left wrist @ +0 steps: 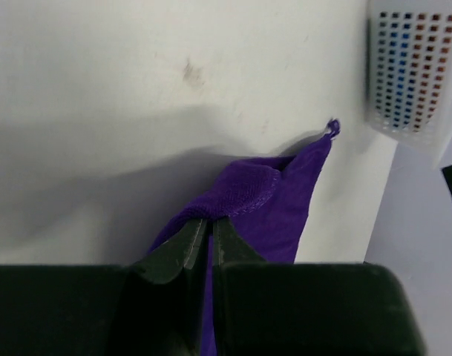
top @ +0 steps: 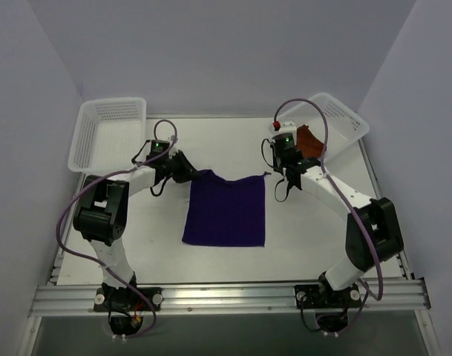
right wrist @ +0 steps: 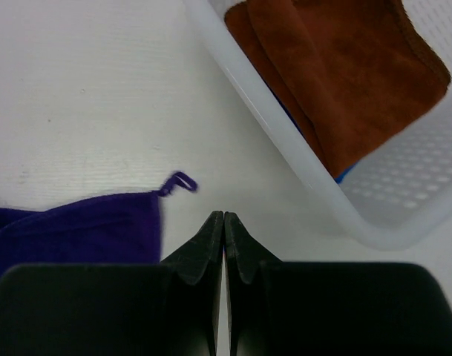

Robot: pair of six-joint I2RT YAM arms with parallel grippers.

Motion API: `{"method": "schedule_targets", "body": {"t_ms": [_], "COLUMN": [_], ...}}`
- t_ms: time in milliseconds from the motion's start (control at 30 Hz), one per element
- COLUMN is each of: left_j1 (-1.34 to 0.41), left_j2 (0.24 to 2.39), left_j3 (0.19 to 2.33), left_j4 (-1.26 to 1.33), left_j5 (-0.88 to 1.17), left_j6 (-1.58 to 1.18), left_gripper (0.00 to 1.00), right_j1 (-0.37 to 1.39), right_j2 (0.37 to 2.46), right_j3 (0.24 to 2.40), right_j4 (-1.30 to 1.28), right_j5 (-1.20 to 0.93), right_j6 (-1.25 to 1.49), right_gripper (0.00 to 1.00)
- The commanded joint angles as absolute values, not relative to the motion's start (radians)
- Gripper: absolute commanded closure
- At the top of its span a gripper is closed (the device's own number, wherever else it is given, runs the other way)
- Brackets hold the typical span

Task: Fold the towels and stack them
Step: Flatten out the crumpled towel, then fold the towel

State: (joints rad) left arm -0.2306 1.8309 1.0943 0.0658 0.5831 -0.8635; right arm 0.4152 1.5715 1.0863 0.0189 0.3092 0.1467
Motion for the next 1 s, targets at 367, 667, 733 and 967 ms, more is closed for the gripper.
{"method": "schedule_targets", "body": {"t_ms": [367, 667, 733, 967], "left_j1": [-0.183, -0.183, -0.183, -0.183], "left_j2": [1.813, 1.833, 1.835, 1.838], "left_j3": [1.203, 1.220, 1.216, 1.220], "left_j4": [-0.043, -0.095, -0.097, -0.098], "left_j5": [0.555, 0.509, 0.505, 0.508], "left_j6": [-0.730, -0.692, -0.687, -0.683], "left_gripper": [0.98, 0.98, 0.98, 0.98], "right_j1": [0.396, 0.445, 0.452, 0.469], "right_j2": [1.641, 1.839, 1.887, 1.997], "right_j3": [1.192, 1.324, 1.345, 1.394], "right_j4": [0.060, -0.055, -0.060, -0.044], "right_j5": [0.100, 0.250, 0.301, 0.385], "right_j6": [0.175, 0.451, 0.504, 0.669], "right_gripper": [0.91, 0.65, 0.65, 0.64]}}
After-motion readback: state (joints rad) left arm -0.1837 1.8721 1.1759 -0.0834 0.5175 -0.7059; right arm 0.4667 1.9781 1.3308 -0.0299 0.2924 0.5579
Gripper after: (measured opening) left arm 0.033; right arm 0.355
